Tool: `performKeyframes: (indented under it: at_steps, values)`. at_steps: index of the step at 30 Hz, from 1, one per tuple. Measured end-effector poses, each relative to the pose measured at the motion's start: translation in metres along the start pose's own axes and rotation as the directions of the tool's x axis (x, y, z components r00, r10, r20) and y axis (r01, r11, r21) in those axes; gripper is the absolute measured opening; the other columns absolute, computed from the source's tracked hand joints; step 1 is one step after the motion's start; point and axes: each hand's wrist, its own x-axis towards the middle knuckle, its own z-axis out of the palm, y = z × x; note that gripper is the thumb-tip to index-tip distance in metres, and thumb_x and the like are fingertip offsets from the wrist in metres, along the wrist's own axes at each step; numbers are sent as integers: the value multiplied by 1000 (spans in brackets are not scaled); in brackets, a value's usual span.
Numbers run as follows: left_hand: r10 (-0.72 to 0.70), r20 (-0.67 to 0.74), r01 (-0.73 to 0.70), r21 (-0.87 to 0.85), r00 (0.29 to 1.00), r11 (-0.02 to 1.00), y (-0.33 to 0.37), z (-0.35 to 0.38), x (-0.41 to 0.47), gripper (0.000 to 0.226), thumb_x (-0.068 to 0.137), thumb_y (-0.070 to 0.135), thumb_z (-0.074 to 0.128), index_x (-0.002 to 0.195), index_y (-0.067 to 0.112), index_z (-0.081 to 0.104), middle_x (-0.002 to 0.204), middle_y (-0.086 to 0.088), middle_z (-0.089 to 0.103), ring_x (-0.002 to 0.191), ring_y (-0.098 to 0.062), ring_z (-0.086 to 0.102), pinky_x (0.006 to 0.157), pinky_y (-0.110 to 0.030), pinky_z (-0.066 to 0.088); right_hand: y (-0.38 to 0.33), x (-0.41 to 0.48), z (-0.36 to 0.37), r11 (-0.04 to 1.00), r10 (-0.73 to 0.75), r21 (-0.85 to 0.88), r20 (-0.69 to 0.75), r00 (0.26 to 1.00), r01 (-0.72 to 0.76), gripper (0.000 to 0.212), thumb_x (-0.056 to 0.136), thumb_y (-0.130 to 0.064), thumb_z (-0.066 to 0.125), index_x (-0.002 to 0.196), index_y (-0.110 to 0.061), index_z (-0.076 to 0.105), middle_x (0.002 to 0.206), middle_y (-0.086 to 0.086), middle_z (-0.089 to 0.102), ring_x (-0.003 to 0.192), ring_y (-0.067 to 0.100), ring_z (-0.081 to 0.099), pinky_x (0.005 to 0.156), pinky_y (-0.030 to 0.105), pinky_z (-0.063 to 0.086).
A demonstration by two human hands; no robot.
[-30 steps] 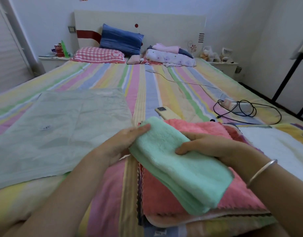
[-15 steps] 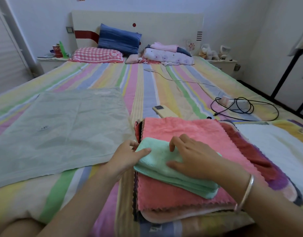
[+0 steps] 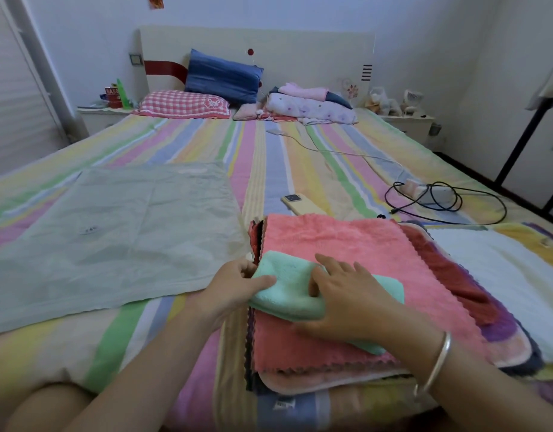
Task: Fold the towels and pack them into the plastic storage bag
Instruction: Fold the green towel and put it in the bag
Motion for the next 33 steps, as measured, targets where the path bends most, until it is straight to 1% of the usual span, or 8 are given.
performKeyframes:
  at_steps: [7, 12, 17, 19, 21, 24, 30, 33]
  values:
    - [-28, -100, 3, -242, 995, 970, 5, 1, -12, 34, 79, 13, 78, 107, 9, 59, 99, -10, 70, 79, -18, 67, 62, -28, 52, -17, 10, 9, 989, 49, -131, -104, 993, -63, 93, 58, -83, 55, 120, -16, 36, 121, 4, 39, 109, 26, 40, 97, 47, 33]
    - [-129, -163, 45, -441, 978, 896, 1, -33, -32, 22, 82, 8, 72, 102, 6, 64, 84, -8, 70, 62, -13, 65, 52, -23, 52, -46, 27, 9, 990, -118, -106, -298, 947, 90, 78, 53, -69, 26, 107, -15, 46, 106, 5, 44, 96, 28, 45, 81, 44, 38]
    - [-151, -313, -18, -478, 938, 878, -29, -98, -51, 12, 91, 22, 64, 96, 12, 62, 83, -5, 70, 66, -14, 66, 58, -28, 54, -92, 54, 4, 958, -270, -35, -440, 857, 284, 43, 60, -47, 39, 89, -18, 54, 96, 3, 51, 88, 26, 51, 67, 37, 45]
    - [-87, -468, -78, -322, 879, 943, -47, -130, -49, 10, 95, 24, 60, 94, 15, 60, 87, -5, 71, 71, -16, 67, 62, -31, 52, -108, 69, 4, 951, -268, 2, -490, 830, 308, 36, 62, -41, 45, 86, -16, 56, 94, 5, 53, 87, 28, 53, 65, 37, 47]
    - [145, -575, -62, 162, 805, 985, -71, -167, -39, 8, 90, 25, 66, 93, 20, 61, 91, 1, 71, 81, -18, 68, 72, -35, 53, -122, 87, 5, 951, -256, 13, -521, 814, 308, 33, 64, -37, 47, 84, -14, 58, 94, 6, 54, 86, 29, 54, 66, 39, 48]
    - [351, -329, 28, 764, 877, 645, -95, -212, -22, 31, 78, 41, 76, 105, 29, 65, 108, 10, 66, 104, -13, 60, 86, -32, 47, -140, 119, 4, 958, -238, 8, -538, 808, 287, 26, 66, -30, 53, 86, -14, 60, 98, 7, 54, 88, 28, 50, 71, 41, 47]
    - [276, 59, -185, 870, 959, 457, -102, -258, 11, 84, 54, 90, 46, 116, 36, 65, 130, 15, 60, 121, -6, 54, 97, -26, 46, -165, 178, 3, 956, -227, 50, -502, 835, 290, 29, 63, -29, 63, 88, -13, 64, 100, 7, 56, 88, 30, 53, 67, 36, 45]
    - [425, 189, -351, 870, 886, 346, -102, -268, 17, 64, 66, 79, 50, 106, 33, 71, 114, 15, 69, 102, -9, 66, 79, -26, 55, -173, 193, 7, 945, -218, 102, -510, 832, 310, 30, 63, -32, 61, 87, -14, 64, 98, 6, 56, 87, 29, 55, 64, 34, 44]
